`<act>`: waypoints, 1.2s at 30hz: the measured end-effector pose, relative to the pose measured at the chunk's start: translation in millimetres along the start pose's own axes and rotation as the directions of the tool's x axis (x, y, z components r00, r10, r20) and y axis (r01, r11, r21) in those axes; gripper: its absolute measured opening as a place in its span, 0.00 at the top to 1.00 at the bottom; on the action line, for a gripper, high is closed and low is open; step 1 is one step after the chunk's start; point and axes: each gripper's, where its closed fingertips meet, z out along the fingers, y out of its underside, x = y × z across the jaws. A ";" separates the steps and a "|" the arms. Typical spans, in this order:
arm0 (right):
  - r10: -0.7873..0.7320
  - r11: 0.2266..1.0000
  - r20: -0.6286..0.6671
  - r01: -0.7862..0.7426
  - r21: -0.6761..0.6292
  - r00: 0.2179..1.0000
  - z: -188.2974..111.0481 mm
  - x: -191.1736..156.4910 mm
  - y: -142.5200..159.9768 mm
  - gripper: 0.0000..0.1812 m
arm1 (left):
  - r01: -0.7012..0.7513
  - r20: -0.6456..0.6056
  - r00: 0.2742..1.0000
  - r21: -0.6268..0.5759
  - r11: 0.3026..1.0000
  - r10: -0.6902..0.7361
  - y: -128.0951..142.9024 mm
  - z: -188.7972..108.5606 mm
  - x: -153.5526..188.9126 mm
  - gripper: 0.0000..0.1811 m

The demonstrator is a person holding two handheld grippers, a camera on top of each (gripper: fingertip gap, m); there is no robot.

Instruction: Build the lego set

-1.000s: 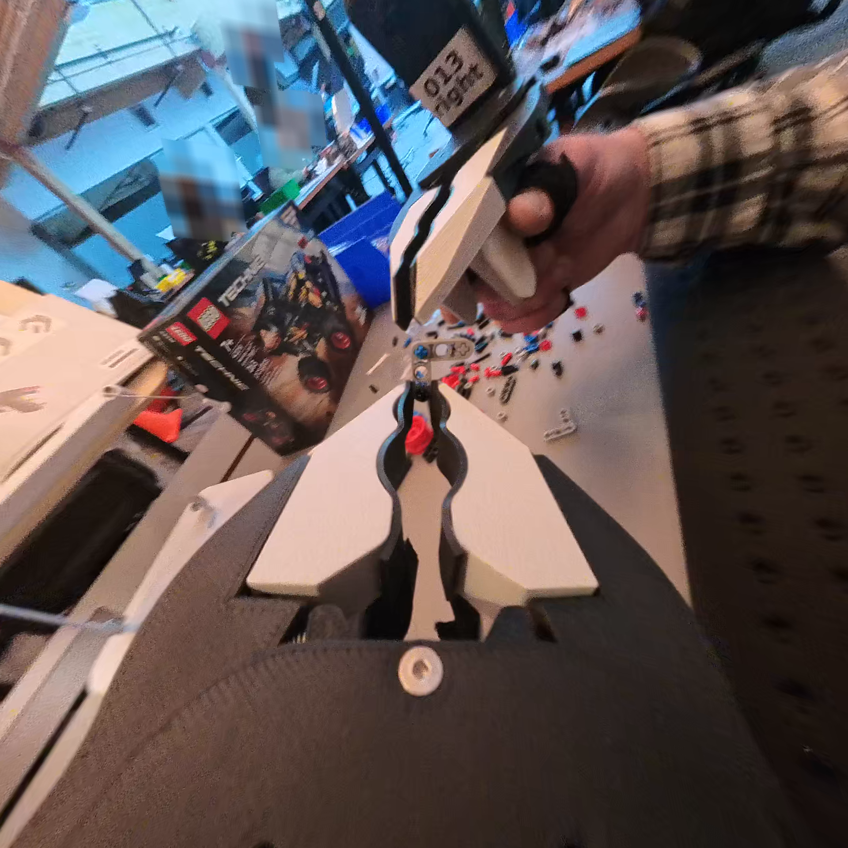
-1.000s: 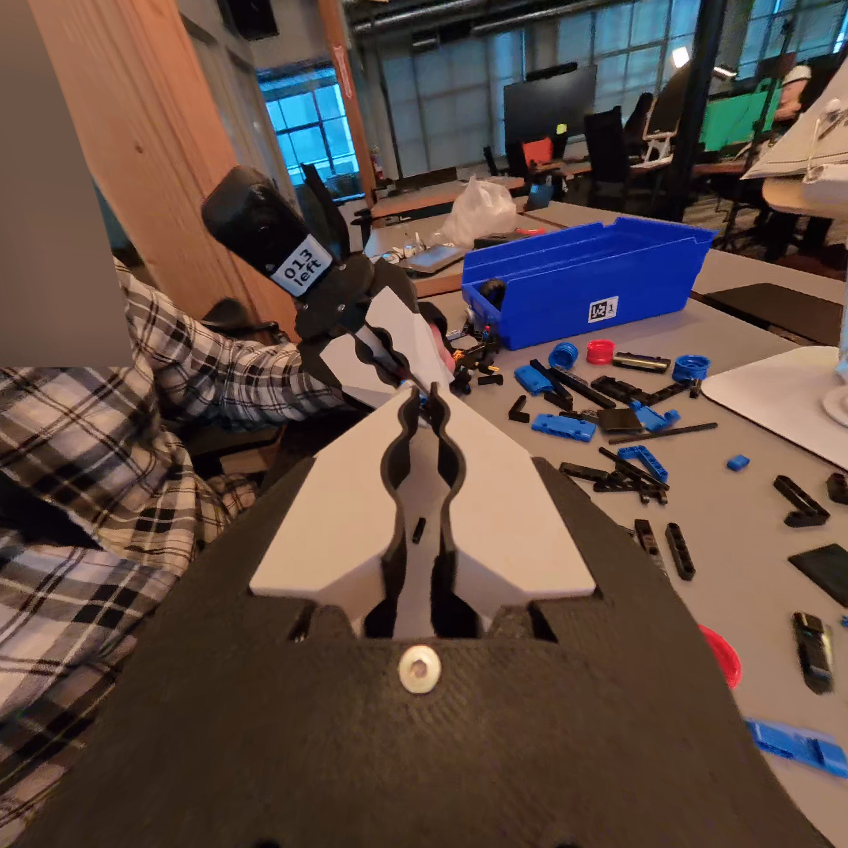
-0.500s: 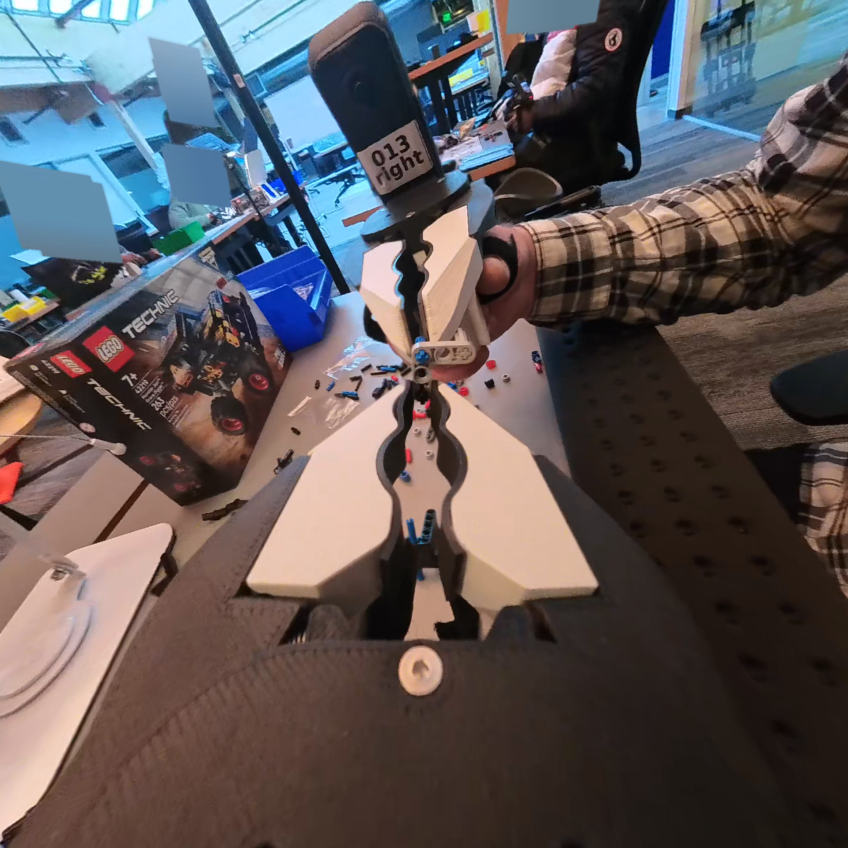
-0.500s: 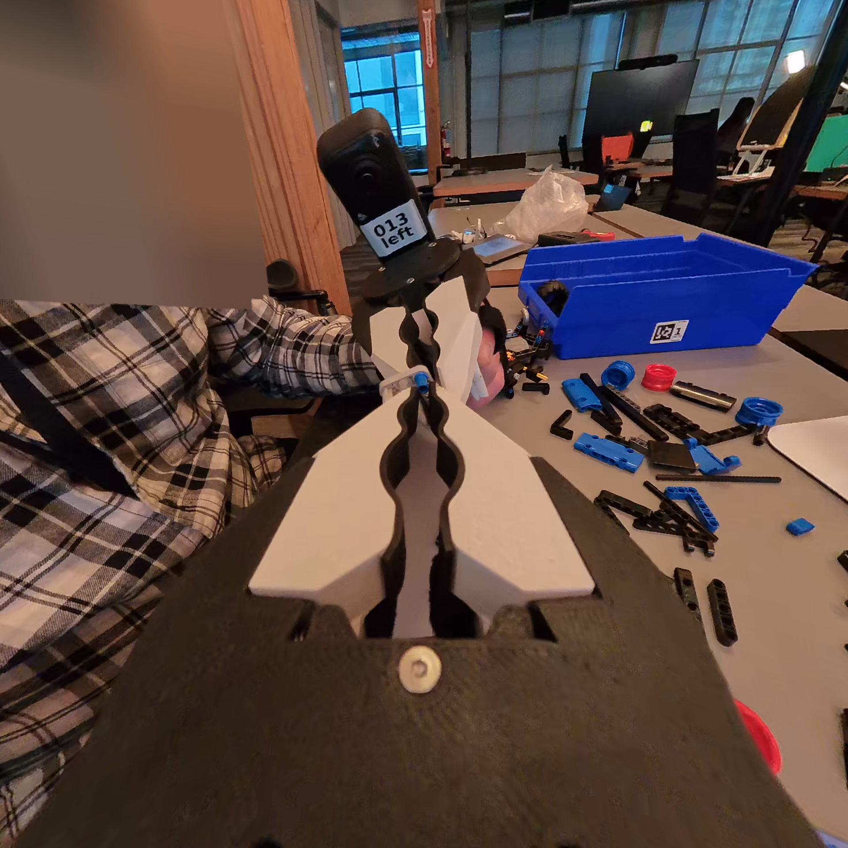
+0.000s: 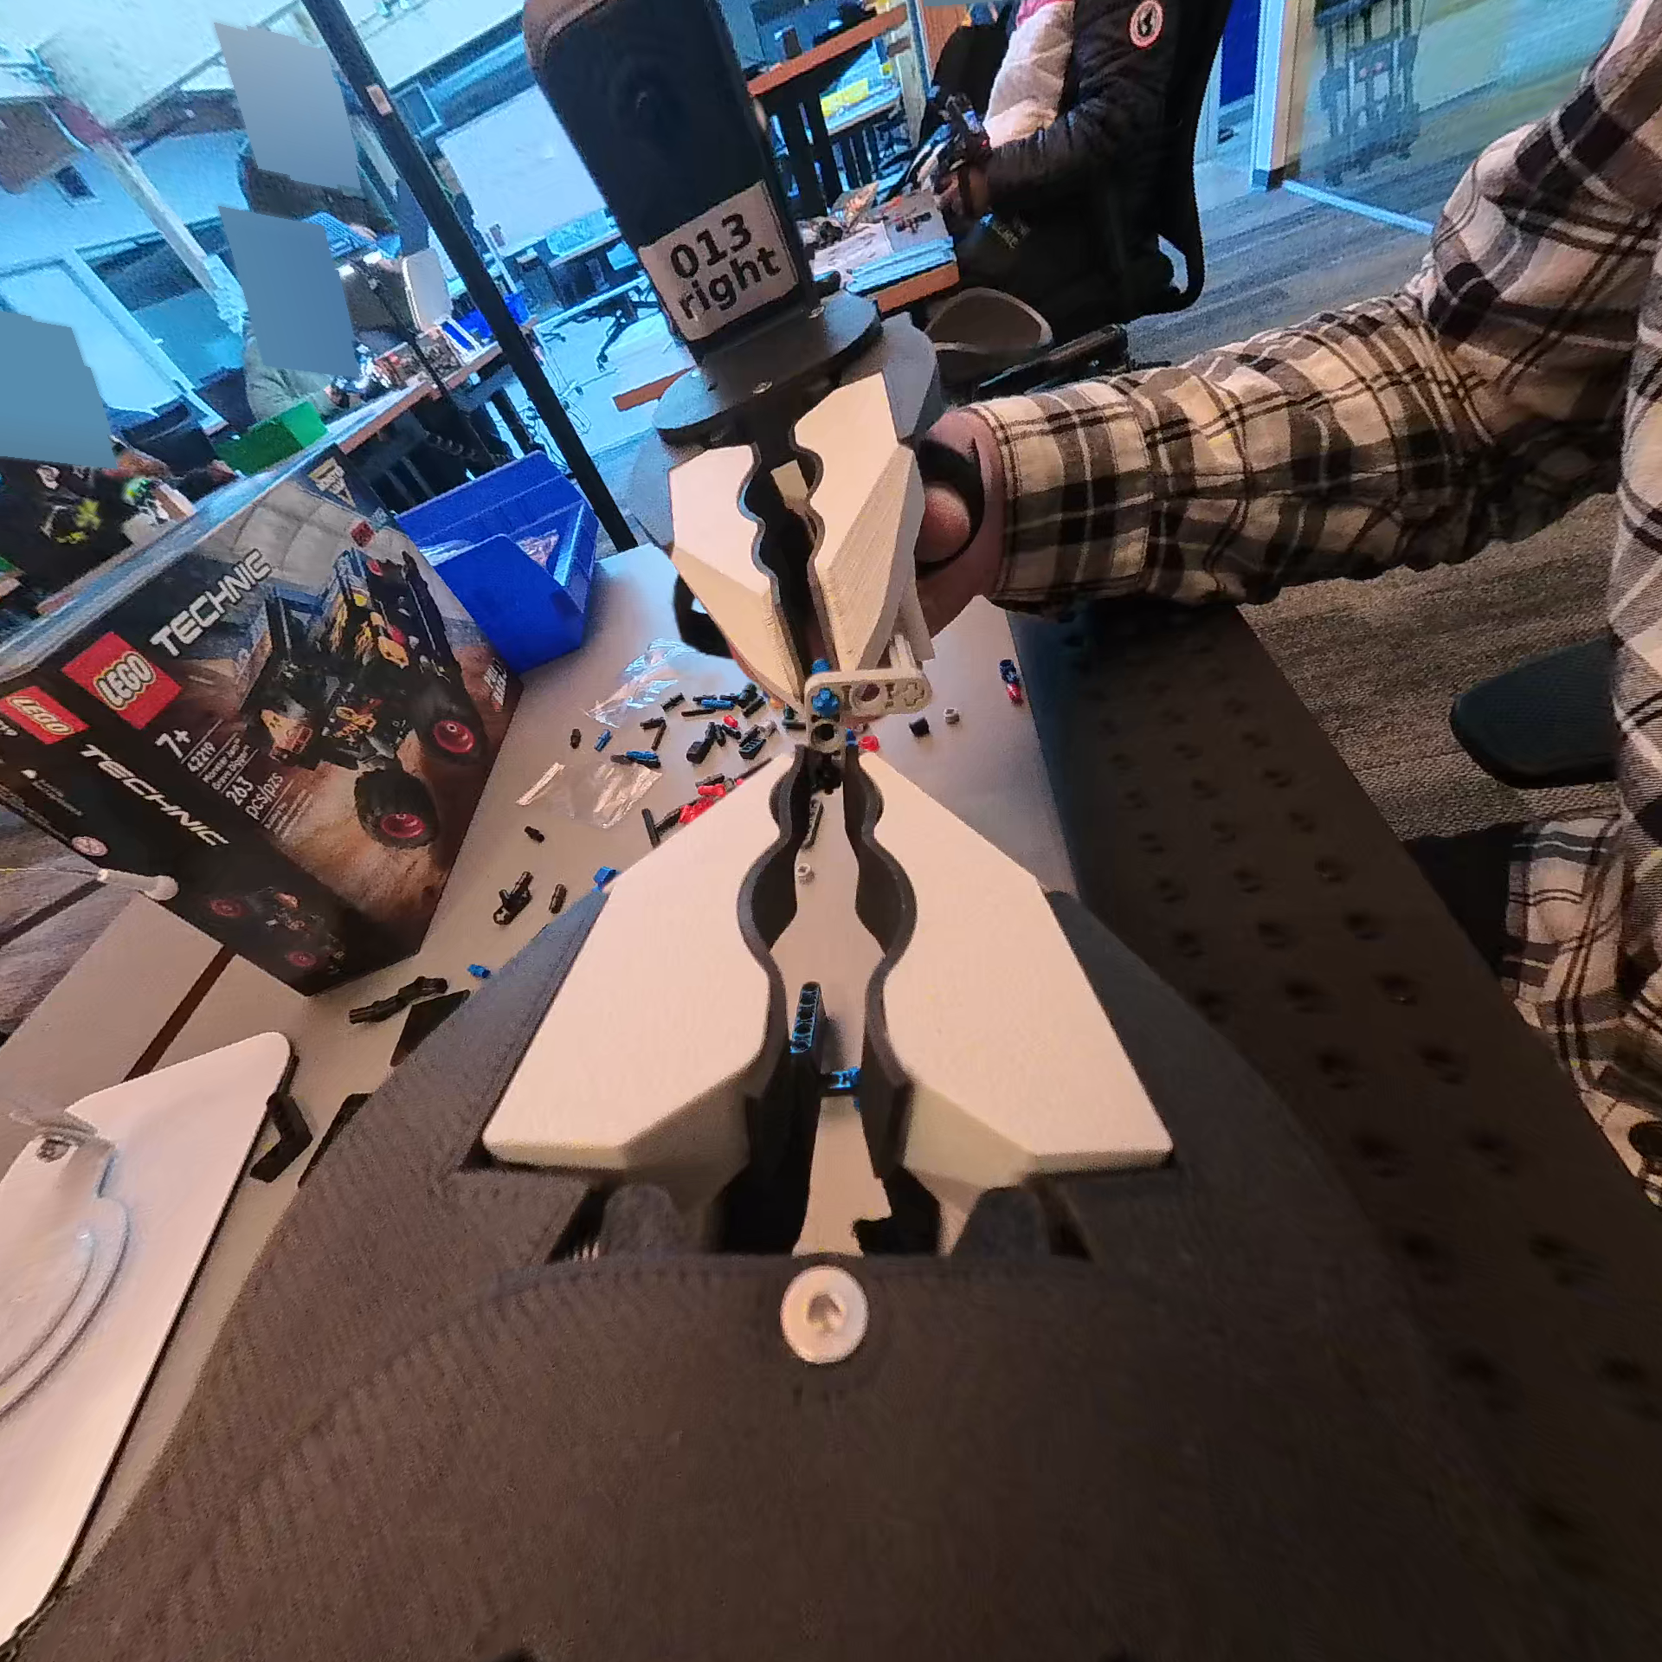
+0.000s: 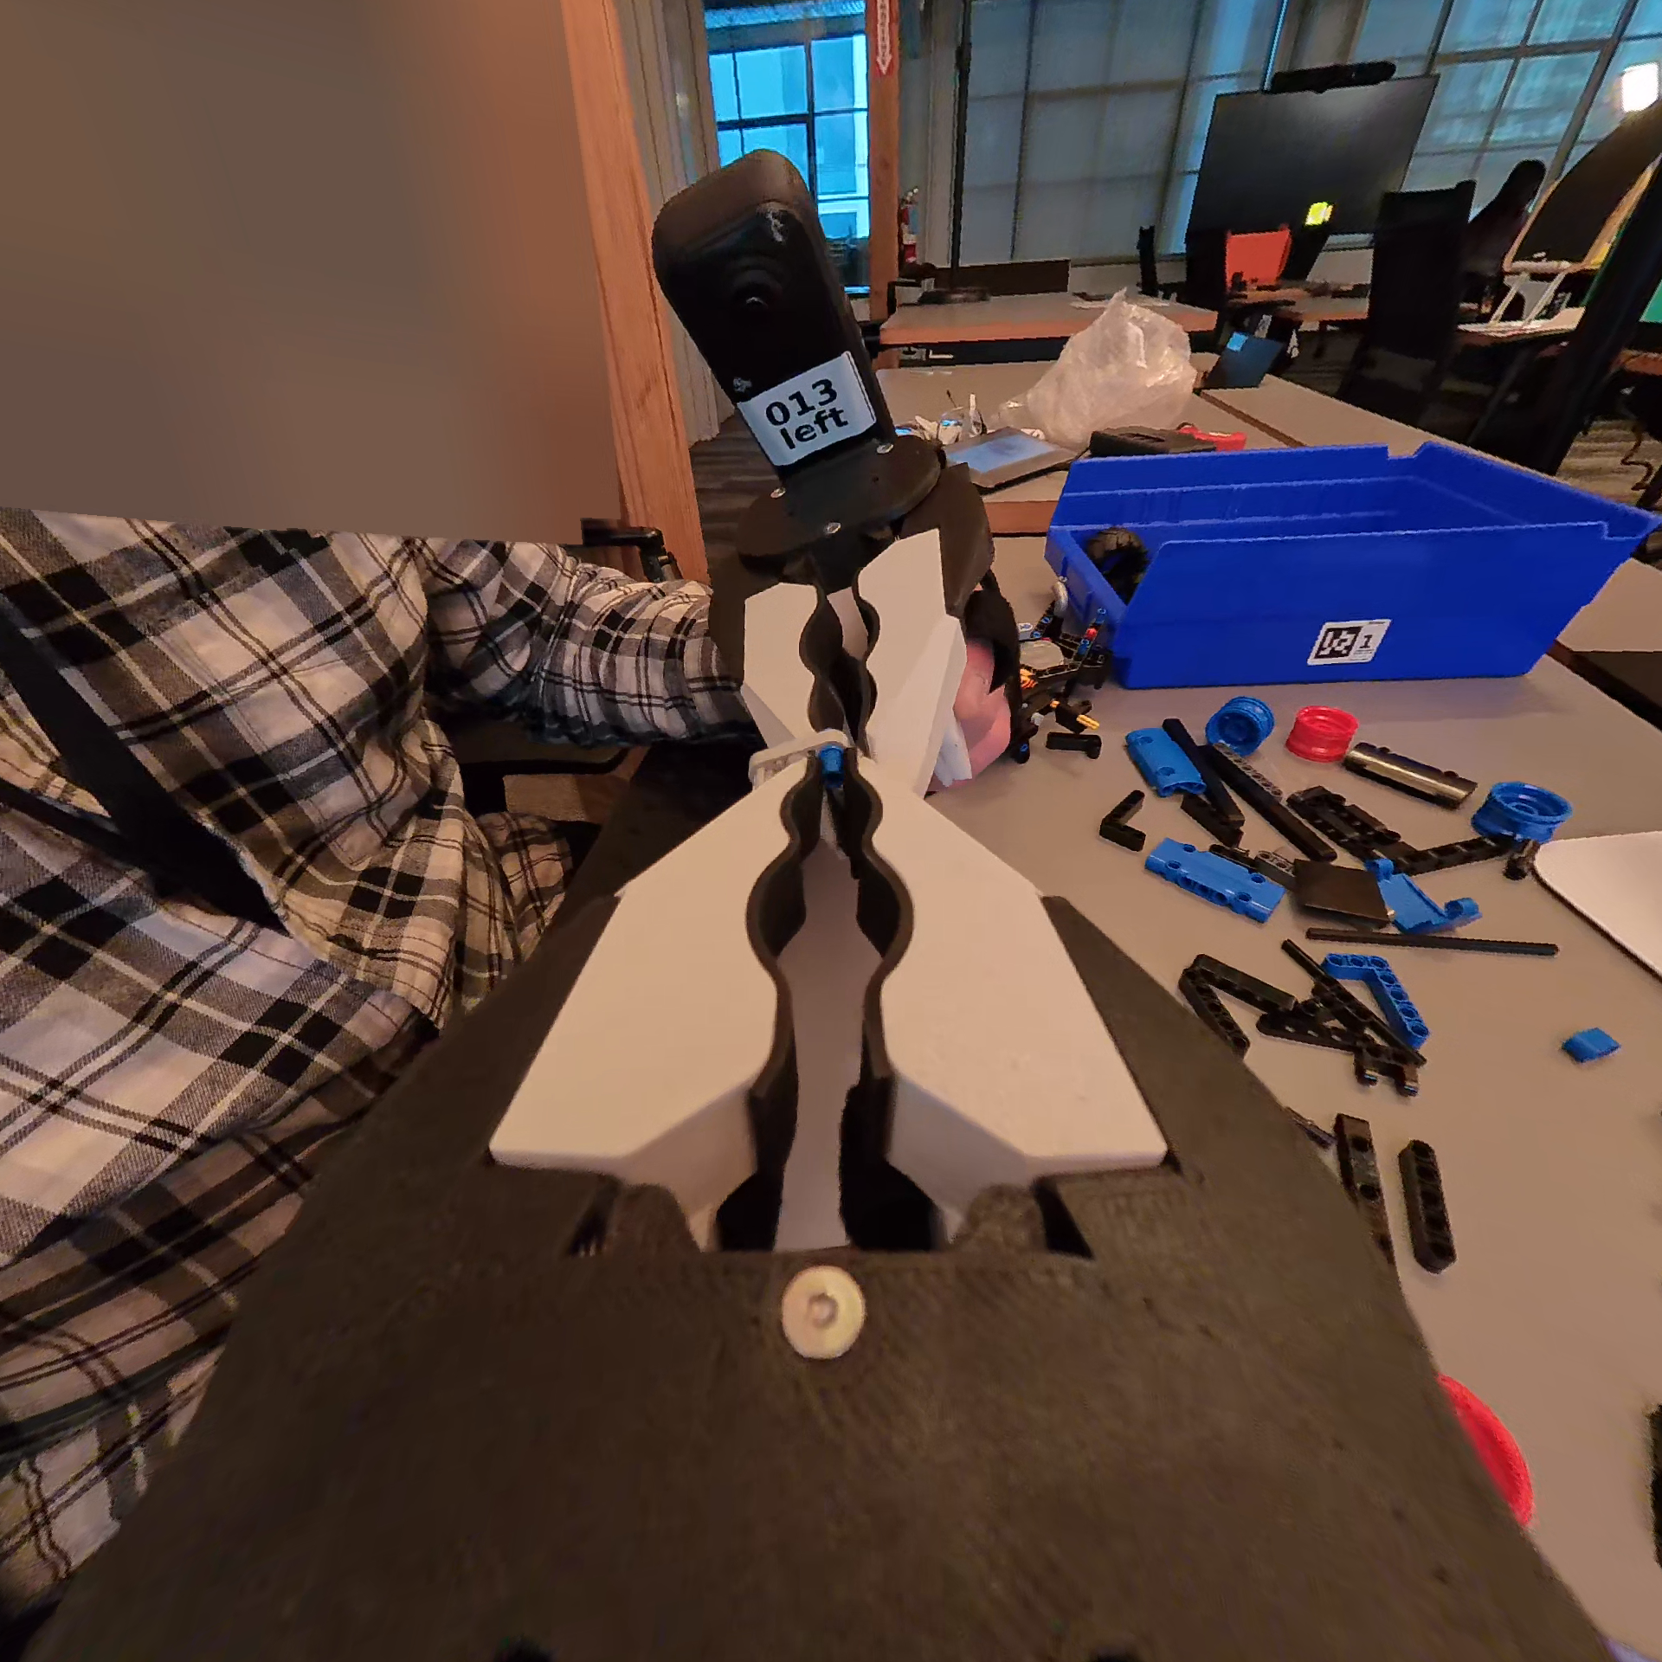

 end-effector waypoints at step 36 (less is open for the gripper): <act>-0.055 0.989 -0.026 0.058 0.133 0.998 -9.7 -6.6 -20.1 1.00 | 0.233 -0.038 0.972 0.233 0.944 -0.230 -43.7 -6.2 -2.2 0.97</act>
